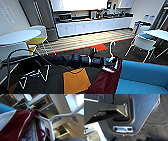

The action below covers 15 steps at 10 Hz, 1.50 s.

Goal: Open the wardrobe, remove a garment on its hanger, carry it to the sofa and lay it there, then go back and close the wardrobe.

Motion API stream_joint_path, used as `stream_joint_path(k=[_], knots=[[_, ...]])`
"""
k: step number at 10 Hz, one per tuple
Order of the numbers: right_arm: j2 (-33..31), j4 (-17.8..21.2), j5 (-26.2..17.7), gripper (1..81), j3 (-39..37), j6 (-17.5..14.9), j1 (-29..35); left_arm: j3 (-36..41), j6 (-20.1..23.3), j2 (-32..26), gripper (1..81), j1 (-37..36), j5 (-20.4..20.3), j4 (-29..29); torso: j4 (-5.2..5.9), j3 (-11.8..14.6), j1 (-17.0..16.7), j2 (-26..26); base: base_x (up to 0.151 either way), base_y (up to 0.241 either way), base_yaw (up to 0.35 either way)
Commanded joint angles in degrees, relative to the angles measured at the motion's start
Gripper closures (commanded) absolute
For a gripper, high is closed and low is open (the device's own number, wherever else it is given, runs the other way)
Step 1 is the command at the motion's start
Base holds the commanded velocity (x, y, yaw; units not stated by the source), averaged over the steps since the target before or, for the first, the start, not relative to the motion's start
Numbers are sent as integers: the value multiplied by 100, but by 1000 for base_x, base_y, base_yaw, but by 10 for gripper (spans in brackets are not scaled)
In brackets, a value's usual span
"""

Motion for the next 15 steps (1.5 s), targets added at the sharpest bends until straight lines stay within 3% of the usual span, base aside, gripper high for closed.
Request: stream_joint_path(k=[1, 5, 6, 7, 8, 9, 13, 14, 15], knots=[[-37, -74, -381, 10, 30, -6, 15, 259, -7, -120, 811, -1047, -532, 145, 0, 0, 0, 0, 0, 0, -279], [-19, -74, -389, 10, 30, -14, 33, 304, -7, -209, 811, -1038, -532, 154, 0, 0, 0, 0, 0, 0, -279], [-11, -83, -389, 10, 13, -15, 24, 303, -7, -200, 811, -1038, -532, 154, -326, 0, 0, 0, 0, 0, -279], [-11, -83, -389, 10, 22, -15, 24, 295, -7, -183, 811, -1038, -532, 163, -537, 171, 0, 0, 0, 0, -279], [-19, -83, -389, 10, 22, -15, 15, 304, -7, -182, 811, -1039, -532, 163, -614, 191, 0, 0, 0, 0, -279], [-11, -91, -389, 10, 22, -15, 24, 304, -7, -182, 811, -1038, -532, 163, -761, 228, 0, 0, 0, 0, -279], [-19, -100, -389, 10, 13, -23, 24, 286, -7, -165, 811, -1038, -532, 163, -1562, 407, 0, 0, 0, 0, -279], [-19, -100, -389, 10, 13, -23, 33, 295, -7, -165, 811, -1038, -532, 163, -1236, 297, 0, -2, 0, 0, -280], [-19, -100, -389, 10, 13, -23, 42, 303, -7, -165, 811, -1038, -523, 163, -1409, 321, -2, -2, 0, 0, -280]])
